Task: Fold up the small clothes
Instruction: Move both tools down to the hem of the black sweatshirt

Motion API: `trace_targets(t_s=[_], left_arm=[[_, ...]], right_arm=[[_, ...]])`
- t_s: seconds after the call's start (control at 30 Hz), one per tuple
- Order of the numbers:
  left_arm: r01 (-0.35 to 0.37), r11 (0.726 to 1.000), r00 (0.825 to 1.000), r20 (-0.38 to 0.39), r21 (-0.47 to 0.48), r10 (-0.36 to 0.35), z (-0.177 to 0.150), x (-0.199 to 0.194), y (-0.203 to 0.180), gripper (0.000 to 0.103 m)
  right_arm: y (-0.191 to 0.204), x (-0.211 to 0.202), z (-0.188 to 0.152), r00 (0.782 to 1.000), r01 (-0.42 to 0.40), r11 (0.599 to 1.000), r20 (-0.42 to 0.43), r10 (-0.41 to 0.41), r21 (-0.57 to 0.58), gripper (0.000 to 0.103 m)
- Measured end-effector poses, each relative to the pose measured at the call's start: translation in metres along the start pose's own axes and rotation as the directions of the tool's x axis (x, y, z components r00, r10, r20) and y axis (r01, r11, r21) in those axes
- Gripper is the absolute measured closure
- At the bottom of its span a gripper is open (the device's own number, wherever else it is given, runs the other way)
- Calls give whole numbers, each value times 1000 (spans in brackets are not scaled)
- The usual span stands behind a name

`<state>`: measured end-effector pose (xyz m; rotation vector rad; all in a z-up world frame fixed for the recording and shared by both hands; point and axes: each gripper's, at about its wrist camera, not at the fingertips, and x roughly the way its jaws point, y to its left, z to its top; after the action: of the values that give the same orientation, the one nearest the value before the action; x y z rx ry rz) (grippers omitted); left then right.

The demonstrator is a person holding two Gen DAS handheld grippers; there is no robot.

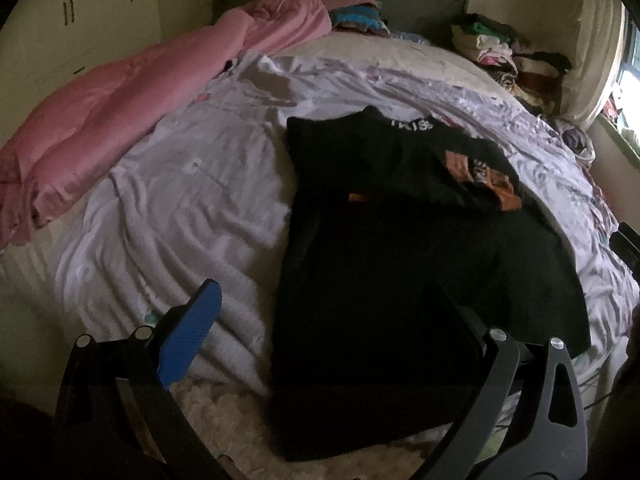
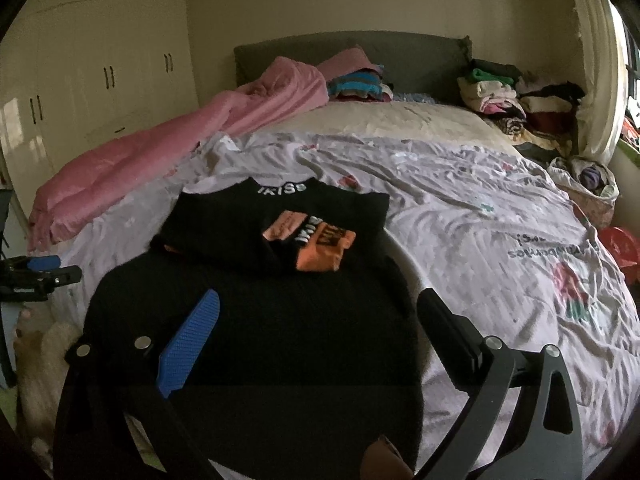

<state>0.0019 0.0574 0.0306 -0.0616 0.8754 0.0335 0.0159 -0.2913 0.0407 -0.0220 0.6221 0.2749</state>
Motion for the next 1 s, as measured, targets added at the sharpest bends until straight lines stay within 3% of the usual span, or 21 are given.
trace_targets(t_s=[0.47, 0.87, 1.0], left_arm=[[-10, 1000, 998, -63, -29, 8, -24, 8, 20, 10], [33, 997, 990, -133, -71, -42, -55, 20, 42, 10], [68, 995, 986, -148, -76, -79, -63, 21, 44, 43]], right_arm=[[-18, 0, -21, 999, 34, 999, -44, -33, 12, 5], [-23, 4, -37, 996, 41, 999, -83, -40, 14, 5], [-24, 5, -39, 995, 43, 999, -92, -41, 14, 5]])
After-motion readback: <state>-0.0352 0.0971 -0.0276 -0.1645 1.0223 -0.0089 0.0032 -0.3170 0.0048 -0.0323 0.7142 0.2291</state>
